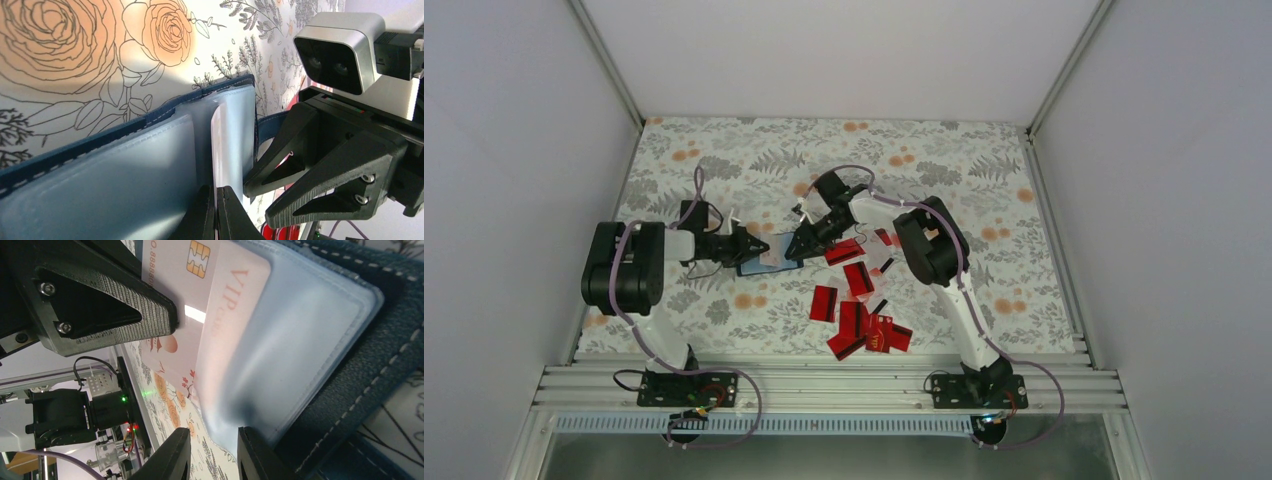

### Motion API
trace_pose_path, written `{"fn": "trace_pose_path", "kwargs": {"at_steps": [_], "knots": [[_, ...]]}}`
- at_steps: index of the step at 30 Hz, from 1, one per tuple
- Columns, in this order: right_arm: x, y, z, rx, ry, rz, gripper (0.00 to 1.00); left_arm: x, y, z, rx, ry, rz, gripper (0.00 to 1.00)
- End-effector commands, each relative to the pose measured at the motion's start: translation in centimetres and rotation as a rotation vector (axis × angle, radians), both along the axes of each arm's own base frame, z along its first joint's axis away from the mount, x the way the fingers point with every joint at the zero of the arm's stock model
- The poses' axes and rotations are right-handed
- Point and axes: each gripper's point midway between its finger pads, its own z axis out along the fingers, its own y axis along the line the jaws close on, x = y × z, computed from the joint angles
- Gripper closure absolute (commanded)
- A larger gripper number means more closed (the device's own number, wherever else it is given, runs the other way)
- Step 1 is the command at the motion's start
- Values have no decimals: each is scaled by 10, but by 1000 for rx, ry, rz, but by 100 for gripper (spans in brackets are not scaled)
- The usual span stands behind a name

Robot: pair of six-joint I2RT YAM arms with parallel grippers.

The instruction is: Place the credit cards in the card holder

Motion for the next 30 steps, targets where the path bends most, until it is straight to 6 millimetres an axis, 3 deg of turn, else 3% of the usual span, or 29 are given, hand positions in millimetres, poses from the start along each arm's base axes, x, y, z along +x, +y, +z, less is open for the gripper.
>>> {"fn": "trace_pose_path", "kwargs": {"at_steps": [1,10,16,21,25,30], "knots": [[1,-9,-28,-99,8,-19,75,4,-3,-3,47,-18,23,98],[23,-2,11,-40,-29,-48,74,3,-9,-13,123,15,30,98],[39,-11,39,-31,-87,-99,75,0,-7,-17,167,17,19,98],[47,-27,29,-97,-125,-144,75,-1,-7,-18,176,24,17,98],[41,-34,5,-152,-100,-153,75,2,-6,-15,187,16,22,98],[35,-38,-11,-178,-85,-156,75,3,-7,-15,189,20,23,98]]}}
